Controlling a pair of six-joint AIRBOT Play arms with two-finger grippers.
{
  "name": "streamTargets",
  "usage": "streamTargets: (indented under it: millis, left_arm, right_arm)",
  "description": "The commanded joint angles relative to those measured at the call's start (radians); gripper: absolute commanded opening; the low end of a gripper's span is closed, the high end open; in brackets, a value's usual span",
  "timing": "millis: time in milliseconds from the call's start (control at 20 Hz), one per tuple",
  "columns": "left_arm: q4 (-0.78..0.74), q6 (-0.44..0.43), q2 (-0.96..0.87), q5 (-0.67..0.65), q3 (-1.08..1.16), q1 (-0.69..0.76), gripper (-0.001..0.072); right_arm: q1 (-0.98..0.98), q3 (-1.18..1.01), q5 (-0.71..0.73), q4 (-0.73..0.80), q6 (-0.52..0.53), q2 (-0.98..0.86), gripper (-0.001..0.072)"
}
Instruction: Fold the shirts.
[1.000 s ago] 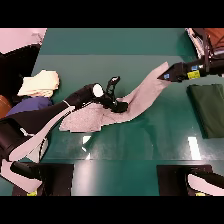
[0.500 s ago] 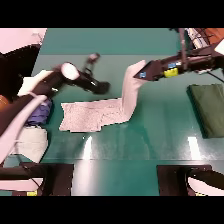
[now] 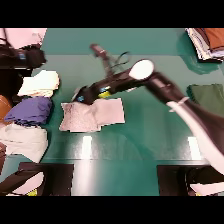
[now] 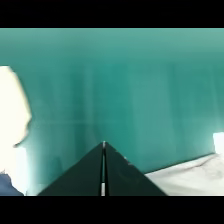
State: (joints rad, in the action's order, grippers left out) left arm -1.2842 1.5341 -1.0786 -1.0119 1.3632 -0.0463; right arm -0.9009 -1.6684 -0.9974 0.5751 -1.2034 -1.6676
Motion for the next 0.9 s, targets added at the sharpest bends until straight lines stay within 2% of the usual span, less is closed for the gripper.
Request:
streamTargets:
  millis: [0,100,200,300,500,600,700,850]
  left_arm:
    - [-0.023,-0.025,0.037,-0.080,0.002,-0.079,0.0023]
    - [-0.021,-0.040,0.037,-0.104,0.002,-0.079,0.0023]
    - [-0.018,-0.044,0.037,-0.114,0.002,-0.079,0.0023]
    - [-0.018,-0.050,0.037,-0.130,0.002,-0.079,0.0023]
    - [-0.006,-0.049,0.037,-0.132,0.002,-0.079,0.0023]
    - [0.015,-0.049,0.035,-0.123,0.002,-0.079,0.0023]
    - [0.039,-0.049,0.035,-0.105,0.002,-0.079,0.0023]
    - [0.059,-0.049,0.035,-0.088,0.002,-0.079,0.0023]
  right_arm:
    - [-0.040,-0.130,-0.093,0.004,0.006,-0.142,0.0446]
    - [0.023,-0.108,-0.196,0.004,-0.001,-0.135,0.0441]
    - [0.111,-0.005,-0.239,0.005,-0.001,-0.088,0.0441]
    - [0.209,0.158,-0.234,0.039,-0.011,-0.009,0.0441]
    - [0.408,0.503,-0.167,0.232,-0.136,0.167,0.0442]
    - [0.471,0.634,-0.101,0.197,-0.139,0.211,0.0613]
    - [0.486,0.689,-0.070,0.129,-0.134,0.190,0.0614]
    - [0.435,0.660,-0.029,0.005,-0.063,0.092,0.0613]
